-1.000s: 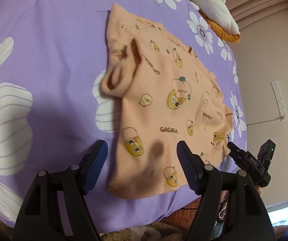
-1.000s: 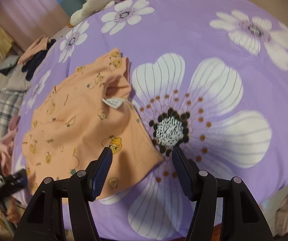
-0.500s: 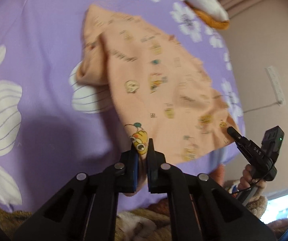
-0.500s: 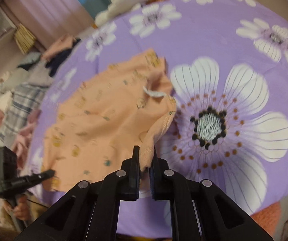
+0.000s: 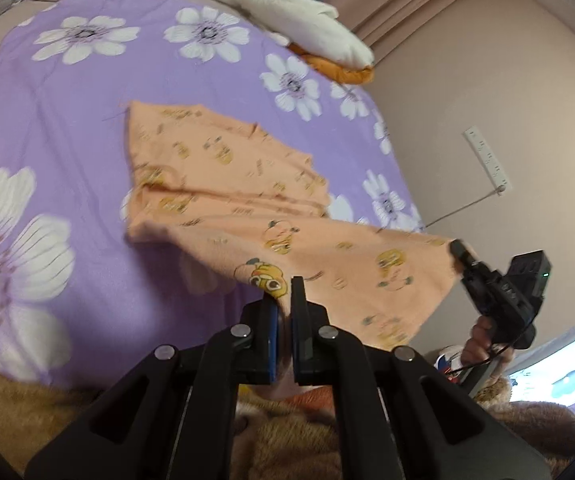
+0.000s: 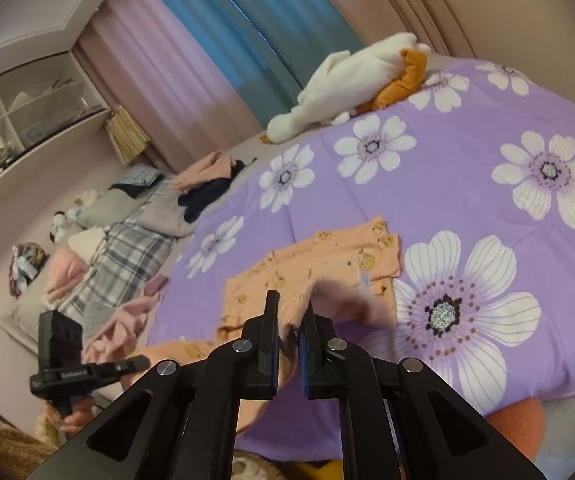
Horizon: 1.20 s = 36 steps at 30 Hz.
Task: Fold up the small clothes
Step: 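Lift the hem with both grippers and fold it toward the collar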
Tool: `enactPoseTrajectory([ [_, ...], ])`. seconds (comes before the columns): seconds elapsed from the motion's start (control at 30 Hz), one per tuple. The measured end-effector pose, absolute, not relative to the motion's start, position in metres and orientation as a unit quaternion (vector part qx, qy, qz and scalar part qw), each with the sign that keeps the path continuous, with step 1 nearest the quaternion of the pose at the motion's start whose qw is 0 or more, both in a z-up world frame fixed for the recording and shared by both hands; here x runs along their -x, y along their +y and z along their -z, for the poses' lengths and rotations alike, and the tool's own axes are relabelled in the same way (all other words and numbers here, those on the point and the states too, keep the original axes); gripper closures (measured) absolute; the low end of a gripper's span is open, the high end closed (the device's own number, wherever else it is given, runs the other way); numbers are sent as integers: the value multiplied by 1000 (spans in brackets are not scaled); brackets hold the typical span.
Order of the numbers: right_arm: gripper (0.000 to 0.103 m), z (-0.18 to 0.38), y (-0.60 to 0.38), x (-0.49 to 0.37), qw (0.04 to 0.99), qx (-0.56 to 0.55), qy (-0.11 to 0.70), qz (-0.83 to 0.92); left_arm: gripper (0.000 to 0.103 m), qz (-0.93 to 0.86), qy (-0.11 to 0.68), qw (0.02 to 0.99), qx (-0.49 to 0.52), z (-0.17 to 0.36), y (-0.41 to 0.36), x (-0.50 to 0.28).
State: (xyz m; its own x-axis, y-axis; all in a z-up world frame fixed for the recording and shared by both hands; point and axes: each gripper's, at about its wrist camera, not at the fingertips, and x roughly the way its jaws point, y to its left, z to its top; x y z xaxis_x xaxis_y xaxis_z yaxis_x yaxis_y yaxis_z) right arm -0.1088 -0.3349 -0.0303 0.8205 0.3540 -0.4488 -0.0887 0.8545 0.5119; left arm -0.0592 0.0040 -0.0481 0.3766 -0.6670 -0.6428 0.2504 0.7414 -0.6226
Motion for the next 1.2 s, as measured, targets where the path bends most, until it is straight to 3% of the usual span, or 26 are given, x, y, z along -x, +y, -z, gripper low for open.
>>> enactPoseTrajectory([
  [0.37, 94, 50, -326, 131, 914, -245, 308, -102, 99, 229, 488, 810, 230, 58, 31, 93],
  [0.73, 94, 48, -323, 93, 919, -228, 312, -81, 99, 216, 482, 809, 257, 70, 33, 62],
  [1.2, 94, 89, -328, -71, 888, -237, 390, -49, 99, 180, 508, 800, 265, 99, 34, -87],
])
